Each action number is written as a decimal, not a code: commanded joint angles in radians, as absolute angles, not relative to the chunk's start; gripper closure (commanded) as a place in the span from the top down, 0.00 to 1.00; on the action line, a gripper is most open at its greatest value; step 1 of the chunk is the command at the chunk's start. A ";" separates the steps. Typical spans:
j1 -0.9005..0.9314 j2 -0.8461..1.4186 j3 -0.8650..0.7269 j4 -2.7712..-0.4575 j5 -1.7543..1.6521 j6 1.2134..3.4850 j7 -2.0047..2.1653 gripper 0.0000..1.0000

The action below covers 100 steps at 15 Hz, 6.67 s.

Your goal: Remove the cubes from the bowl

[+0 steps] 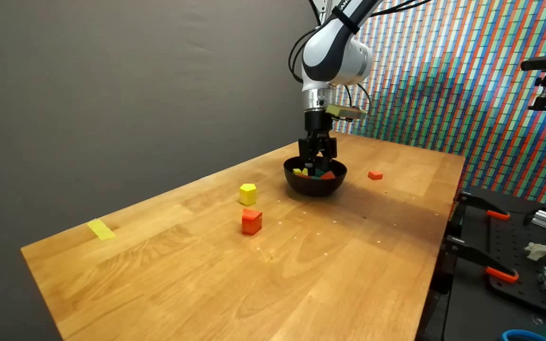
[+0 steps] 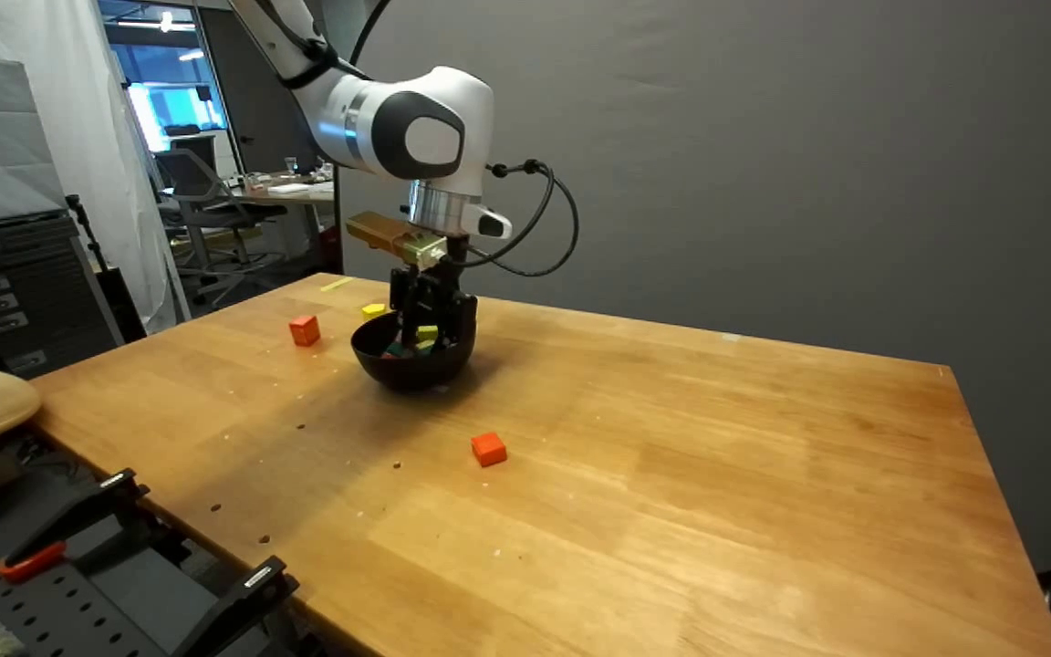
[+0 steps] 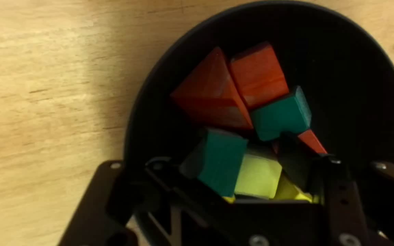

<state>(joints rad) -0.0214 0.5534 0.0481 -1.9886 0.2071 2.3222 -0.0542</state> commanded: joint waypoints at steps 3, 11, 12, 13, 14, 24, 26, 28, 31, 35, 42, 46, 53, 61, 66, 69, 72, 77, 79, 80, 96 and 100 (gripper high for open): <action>-0.038 0.578 0.046 -1.987 0.236 2.396 -0.008 0.60; 0.004 0.547 0.001 -1.981 0.133 2.361 0.076 0.38; 0.007 0.548 0.000 -1.978 0.123 2.355 0.081 0.31; 0.011 0.546 0.000 -1.974 0.118 2.350 0.085 0.23; 0.014 0.544 -0.002 -1.971 0.107 2.344 0.090 0.14; 0.003 0.285 -0.059 -2.034 0.000 2.400 0.116 0.11; -0.027 0.274 -0.087 -2.003 -0.003 2.384 0.120 0.12; -0.046 0.294 -0.118 -1.966 -0.024 2.358 0.139 0.13; -0.081 0.373 -0.126 -1.915 0.002 2.320 0.112 0.13; -0.103 0.488 -0.107 -1.872 0.042 2.328 0.101 0.13; -0.100 0.542 -0.109 -1.843 0.034 2.321 0.103 0.88; -0.099 0.446 -0.054 -1.869 0.082 2.304 0.035 1.00; -0.039 0.484 0.050 -1.810 0.112 2.237 -0.020 1.00; 0.035 0.577 0.062 -1.825 0.099 2.260 0.039 0.58; 0.044 0.598 0.060 -1.837 0.102 2.266 0.073 0.61; 0.050 0.621 0.057 -1.828 0.098 2.265 0.093 0.72; 0.058 0.643 0.050 -1.819 0.092 2.256 0.117 0.75; 0.060 0.660 0.044 -1.816 0.097 2.250 0.142 0.37; 0.065 0.665 0.040 -1.811 0.091 2.250 0.157 0.19; 0.069 0.668 0.038 -1.807 0.086 2.249 0.165 0.13; 0.050 0.473 0.043 -1.841 0.042 2.045 0.060 0.53; 0.044 0.516 0.036 -1.856 0.041 2.064 0.019 0.84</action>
